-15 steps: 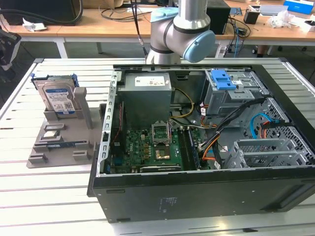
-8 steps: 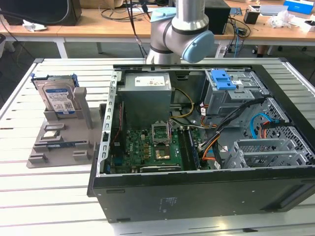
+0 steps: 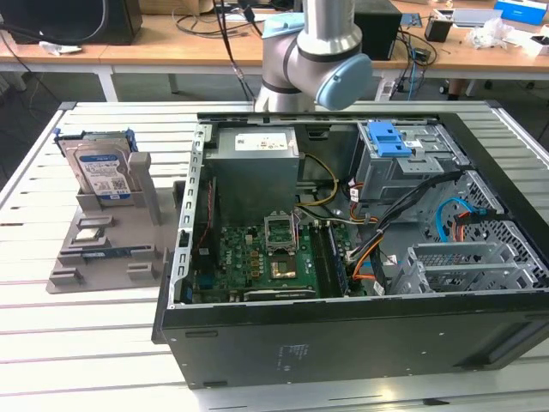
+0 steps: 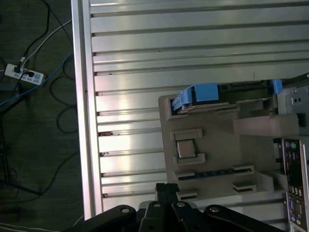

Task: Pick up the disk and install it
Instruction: 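Reach for the disk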

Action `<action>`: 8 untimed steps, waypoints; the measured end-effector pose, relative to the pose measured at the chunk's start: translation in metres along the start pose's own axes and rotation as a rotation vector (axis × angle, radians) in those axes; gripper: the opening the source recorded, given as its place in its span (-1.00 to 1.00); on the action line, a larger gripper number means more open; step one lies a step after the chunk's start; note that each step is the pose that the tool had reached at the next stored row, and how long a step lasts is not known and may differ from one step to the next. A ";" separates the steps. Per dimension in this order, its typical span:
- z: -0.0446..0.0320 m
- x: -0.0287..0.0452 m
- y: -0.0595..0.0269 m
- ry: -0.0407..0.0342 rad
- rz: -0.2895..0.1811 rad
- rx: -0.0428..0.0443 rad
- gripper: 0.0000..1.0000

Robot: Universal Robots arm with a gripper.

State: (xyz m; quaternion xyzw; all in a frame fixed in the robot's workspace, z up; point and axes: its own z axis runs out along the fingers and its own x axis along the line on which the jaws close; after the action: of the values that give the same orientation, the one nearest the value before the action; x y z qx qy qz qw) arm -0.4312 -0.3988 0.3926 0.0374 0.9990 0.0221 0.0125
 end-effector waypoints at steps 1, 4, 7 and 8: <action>0.0000 0.0017 -0.0001 0.0000 0.000 0.0000 -0.79; -0.0001 0.0079 -0.0006 0.0000 0.000 -0.0001 -0.79; -0.0002 0.0127 -0.0010 -0.0001 0.000 -0.0001 -0.79; -0.0002 0.0141 -0.0011 0.0000 0.000 -0.0001 -0.79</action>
State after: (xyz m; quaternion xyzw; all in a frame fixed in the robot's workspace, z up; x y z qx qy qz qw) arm -0.4453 -0.3988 0.3925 0.0374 0.9990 0.0221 0.0125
